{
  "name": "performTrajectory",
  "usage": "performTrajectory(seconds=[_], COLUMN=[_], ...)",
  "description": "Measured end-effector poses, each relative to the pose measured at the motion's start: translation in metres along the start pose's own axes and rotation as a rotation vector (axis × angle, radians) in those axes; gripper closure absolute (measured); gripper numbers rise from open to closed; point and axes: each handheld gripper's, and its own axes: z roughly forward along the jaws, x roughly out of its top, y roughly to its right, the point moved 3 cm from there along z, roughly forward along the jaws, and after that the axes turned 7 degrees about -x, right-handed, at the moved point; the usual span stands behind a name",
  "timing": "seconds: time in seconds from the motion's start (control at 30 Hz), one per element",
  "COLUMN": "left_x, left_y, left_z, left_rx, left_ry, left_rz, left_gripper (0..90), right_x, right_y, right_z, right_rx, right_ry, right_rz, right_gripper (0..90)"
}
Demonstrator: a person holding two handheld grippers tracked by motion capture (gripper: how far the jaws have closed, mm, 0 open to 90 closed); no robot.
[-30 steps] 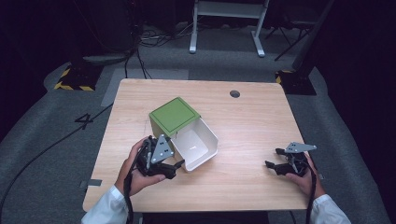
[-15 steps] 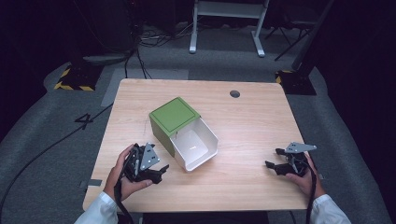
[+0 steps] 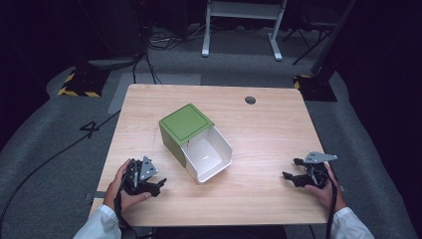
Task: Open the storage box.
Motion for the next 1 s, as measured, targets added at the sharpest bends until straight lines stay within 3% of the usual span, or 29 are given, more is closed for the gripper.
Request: performTrajectory(seconds=[0.17, 0.5, 0.73, 0.8, 1.0], left_x=[-0.011, -0.035, -0.050, -0.052, -0.052], left_y=[-0.009, -0.023, -0.030, -0.031, -0.032], left_z=[-0.002, 0.001, 0.000, -0.001, -0.001], left_rx=[-0.019, -0.014, -0.042, -0.025, -0.025], left_ry=[0.028, 0.000, 0.038, 0.036, 0.035], left_rz=[-0.050, -0.146, -0.277, -0.290, -0.290], left_gripper=[17.5, 17.4, 16.1, 15.7, 15.5], right_x=[0.000, 0.000, 0.000, 0.000, 0.000], right_y=[0.000, 0.000, -0.001, -0.001, -0.001], right_z=[0.000, 0.000, 0.000, 0.000, 0.000], right_rx=[0.002, 0.004, 0.008, 0.008, 0.010], right_ry=[0.000, 0.001, 0.001, 0.001, 0.000], right_rz=[0.000, -0.002, -0.004, -0.004, -0.004], right_gripper=[19.4, 19.5, 19.5, 19.4, 19.2])
